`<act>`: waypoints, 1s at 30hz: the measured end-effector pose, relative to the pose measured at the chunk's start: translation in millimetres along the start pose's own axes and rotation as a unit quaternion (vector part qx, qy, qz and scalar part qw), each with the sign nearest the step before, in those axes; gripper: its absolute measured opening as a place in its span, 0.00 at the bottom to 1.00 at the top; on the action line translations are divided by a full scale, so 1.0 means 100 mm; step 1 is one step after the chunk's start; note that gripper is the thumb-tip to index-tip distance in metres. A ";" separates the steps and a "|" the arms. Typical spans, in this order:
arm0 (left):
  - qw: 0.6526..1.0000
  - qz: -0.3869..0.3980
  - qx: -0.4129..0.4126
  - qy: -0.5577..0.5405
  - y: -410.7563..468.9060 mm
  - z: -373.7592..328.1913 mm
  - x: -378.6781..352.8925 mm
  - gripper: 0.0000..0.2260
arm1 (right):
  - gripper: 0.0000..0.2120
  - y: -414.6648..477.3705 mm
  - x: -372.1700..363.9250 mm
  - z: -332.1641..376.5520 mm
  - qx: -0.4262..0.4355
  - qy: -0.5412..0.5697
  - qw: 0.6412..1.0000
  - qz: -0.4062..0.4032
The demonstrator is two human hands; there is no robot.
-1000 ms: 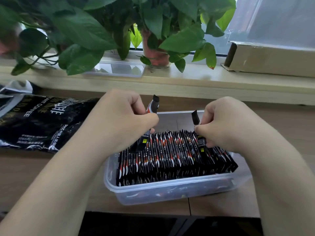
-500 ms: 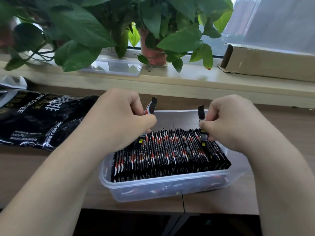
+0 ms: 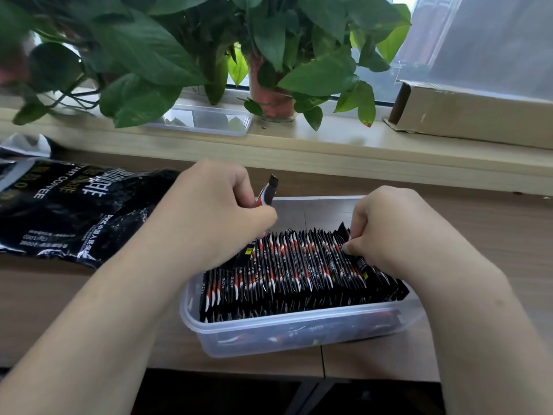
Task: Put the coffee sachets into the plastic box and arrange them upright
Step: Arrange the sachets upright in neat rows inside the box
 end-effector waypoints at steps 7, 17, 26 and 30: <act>1.000 0.006 -0.004 0.004 0.00 0.01 -0.01 0.08 | 0.02 -0.01 -0.03 0.03 0.012 -0.026 1.000 0.007; 0.990 0.011 -0.050 -0.129 -0.02 -0.08 -0.01 0.09 | 0.10 -0.20 0.23 0.21 0.168 0.030 0.983 -0.072; 0.930 0.034 -0.081 -0.357 -0.07 -0.19 -0.05 0.11 | 0.07 -0.30 0.18 0.48 0.293 0.415 0.861 -0.016; 0.911 0.050 -0.085 -0.401 -0.11 -0.21 -0.07 0.11 | 0.13 -0.47 0.33 0.53 0.352 0.362 0.859 -0.088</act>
Point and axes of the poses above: each hand's wrist, its own y-axis towards the middle knuckle, its own x-axis out of the back of the hand, z = x × y, the point moved 9 cm from there along y, towards the middle knuckle, and after that the axes turned 15 degrees about z, right-handed, at the moved point
